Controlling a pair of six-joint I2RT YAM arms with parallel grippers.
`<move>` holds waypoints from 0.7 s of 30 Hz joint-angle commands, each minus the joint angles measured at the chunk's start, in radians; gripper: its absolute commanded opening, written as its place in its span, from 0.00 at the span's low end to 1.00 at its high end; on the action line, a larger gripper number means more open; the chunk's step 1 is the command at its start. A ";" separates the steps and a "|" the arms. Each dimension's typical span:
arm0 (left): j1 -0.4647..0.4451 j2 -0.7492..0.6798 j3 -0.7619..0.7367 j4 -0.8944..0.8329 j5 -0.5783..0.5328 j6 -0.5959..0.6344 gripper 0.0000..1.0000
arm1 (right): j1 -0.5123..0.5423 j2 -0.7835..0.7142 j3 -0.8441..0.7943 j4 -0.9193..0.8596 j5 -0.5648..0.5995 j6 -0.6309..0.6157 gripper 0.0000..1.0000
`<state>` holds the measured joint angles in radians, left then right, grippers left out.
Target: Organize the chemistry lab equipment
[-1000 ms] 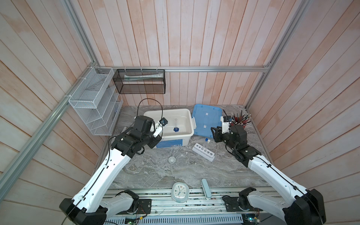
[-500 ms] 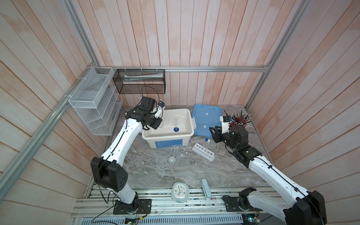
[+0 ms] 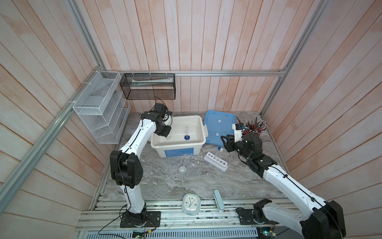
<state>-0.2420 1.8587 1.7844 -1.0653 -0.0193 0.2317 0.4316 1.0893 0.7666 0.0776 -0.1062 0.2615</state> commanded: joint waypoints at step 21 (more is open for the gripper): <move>0.015 0.100 -0.092 0.082 0.060 -0.040 0.00 | 0.007 0.064 -0.001 0.004 0.003 0.002 0.44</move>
<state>-0.2337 1.9362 1.7020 -1.0088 0.0212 0.2043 0.4313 1.1435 0.7666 0.0780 -0.1062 0.2615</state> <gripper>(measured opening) 0.044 0.438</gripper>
